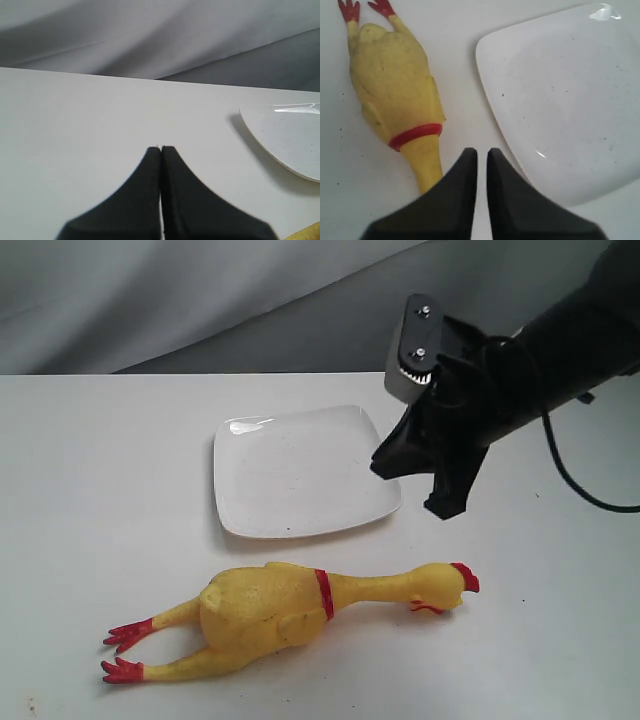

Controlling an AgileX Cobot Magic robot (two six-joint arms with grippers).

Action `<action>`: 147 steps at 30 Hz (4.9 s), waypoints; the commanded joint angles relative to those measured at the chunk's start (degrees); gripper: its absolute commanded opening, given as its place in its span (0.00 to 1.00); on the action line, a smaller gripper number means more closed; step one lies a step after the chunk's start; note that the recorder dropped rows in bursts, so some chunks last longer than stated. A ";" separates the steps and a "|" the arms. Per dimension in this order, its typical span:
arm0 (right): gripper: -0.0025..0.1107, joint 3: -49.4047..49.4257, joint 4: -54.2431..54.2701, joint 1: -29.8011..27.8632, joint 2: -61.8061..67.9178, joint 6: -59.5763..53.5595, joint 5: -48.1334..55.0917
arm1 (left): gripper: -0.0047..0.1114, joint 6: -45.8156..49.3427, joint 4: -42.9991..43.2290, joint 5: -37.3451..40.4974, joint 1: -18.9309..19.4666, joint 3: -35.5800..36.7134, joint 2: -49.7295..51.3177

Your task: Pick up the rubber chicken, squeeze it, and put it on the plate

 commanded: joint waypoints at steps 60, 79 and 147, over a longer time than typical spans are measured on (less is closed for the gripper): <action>0.02 -0.28 -12.78 9.46 -5.07 10.81 1.82 | 0.04 0.05 -0.17 -0.31 0.10 0.25 -0.19; 0.02 -0.28 -12.80 9.46 -16.04 22.85 8.60 | 0.04 1.34 3.67 -17.31 0.10 0.25 -0.19; 0.02 -0.28 -10.85 9.46 -16.04 23.69 8.99 | 0.54 -9.45 103.08 -12.05 -32.24 -32.56 39.92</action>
